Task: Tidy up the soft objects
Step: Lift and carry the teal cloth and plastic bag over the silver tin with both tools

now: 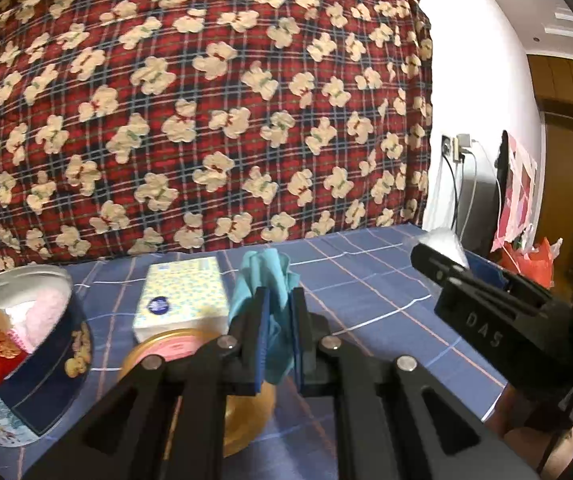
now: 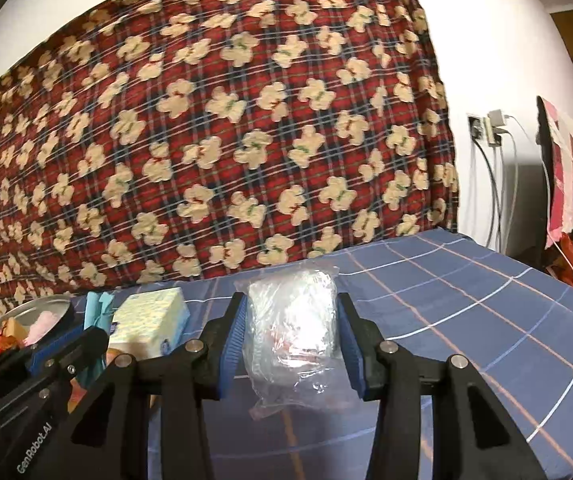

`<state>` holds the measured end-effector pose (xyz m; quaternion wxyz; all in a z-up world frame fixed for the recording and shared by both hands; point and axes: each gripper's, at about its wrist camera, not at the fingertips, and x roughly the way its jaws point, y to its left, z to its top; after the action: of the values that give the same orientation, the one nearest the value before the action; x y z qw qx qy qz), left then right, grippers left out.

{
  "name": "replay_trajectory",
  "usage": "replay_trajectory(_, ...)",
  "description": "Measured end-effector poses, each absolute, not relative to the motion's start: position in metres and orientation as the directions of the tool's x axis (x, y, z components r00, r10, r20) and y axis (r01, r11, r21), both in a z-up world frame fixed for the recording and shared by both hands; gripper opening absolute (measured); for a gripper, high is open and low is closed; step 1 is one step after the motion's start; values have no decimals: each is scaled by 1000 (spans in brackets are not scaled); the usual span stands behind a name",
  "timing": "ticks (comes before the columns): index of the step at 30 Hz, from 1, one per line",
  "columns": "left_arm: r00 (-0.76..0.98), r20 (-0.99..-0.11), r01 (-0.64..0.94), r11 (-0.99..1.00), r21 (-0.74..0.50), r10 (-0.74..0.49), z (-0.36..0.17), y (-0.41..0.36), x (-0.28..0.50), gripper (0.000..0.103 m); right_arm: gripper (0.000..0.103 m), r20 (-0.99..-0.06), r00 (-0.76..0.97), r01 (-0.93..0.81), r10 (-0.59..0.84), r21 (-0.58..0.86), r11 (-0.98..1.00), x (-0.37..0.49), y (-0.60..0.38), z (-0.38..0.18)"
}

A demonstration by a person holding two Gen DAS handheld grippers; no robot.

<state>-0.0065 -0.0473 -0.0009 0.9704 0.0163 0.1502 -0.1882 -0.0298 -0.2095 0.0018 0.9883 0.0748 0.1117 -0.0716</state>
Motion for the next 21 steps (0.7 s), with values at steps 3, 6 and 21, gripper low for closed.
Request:
replay_trajectory(3,893,-286,356,934,-23,-347,2,-34,-9,8,47,-236,967,129,-97,128,983,-27,-194,2)
replay_trajectory(6,908,-268,330,944,-17,-323,6,-16,-11,8,47,-229,971,96,-65,127,987,-25,-177,5)
replay_trajectory(21,963,-244,105,993,-56,-116,20,100,-7,8,47,-190,970,-134,149,92,987,-4,-64,31)
